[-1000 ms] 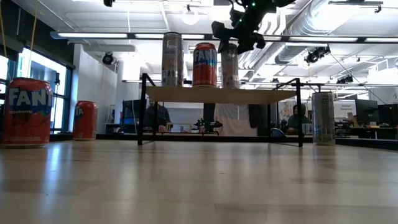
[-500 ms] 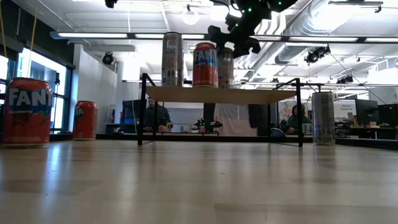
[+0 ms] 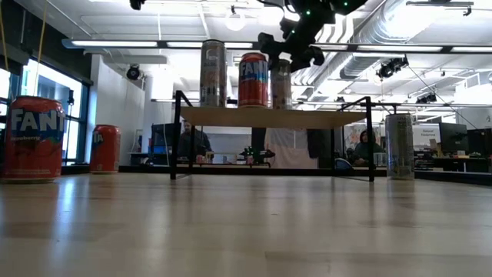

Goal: Place canned beverage on shelf
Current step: Put the white yellow soda can on the shelf

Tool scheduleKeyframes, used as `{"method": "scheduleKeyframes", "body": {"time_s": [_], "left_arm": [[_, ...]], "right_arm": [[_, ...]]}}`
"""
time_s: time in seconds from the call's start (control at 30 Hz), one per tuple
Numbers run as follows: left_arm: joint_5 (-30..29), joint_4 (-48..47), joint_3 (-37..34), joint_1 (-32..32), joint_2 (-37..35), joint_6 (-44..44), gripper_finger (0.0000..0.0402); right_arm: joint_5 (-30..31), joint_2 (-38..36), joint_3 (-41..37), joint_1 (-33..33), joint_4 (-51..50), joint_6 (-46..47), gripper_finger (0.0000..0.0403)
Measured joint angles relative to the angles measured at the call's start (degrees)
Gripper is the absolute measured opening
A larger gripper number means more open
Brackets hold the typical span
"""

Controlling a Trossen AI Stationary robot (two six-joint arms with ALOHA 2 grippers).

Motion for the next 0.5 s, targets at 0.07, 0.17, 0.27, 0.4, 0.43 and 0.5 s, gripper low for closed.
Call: {"method": "scheduleKeyframes", "body": {"time_s": [0.07, 0.17, 0.27, 0.4, 0.43, 0.5], "left_arm": [[-0.01, 0.01, 0.0, 0.0, 0.0, 0.39, 0.0328], [0.02, 0.01, 0.0, 0.0, 0.0, 0.89, 0.0328], [0.02, 0.01, 0.0, 0.0, 0.0, 0.91, 0.0328], [0.02, 0.0, 0.0, 0.0, -0.02, 0.89, 0.0328], [0.02, 0.01, 0.0, 0.0, -0.02, 0.89, 0.0328], [0.02, 0.01, 0.0, 0.0, -0.02, 0.89, 0.0328]], "right_arm": [[0.1, 0.0, 0.0, 0.0, -0.6, 1.64, 0.0252], [0.13, 0.0, 0.0, 0.12, -0.75, 1.65, 0.0252], [0.05, 0.0, -0.01, 0.15, -1.25, 1.66, 0.0252], [-0.35, 0.02, -0.02, -0.08, -1.87, 1.66, 0.0252], [-0.26, 0.02, -0.02, -0.13, -1.99, 1.63, 0.0253], [-0.27, 0.02, -0.02, -0.25, -2.08, 1.58, 0.0257]]}}
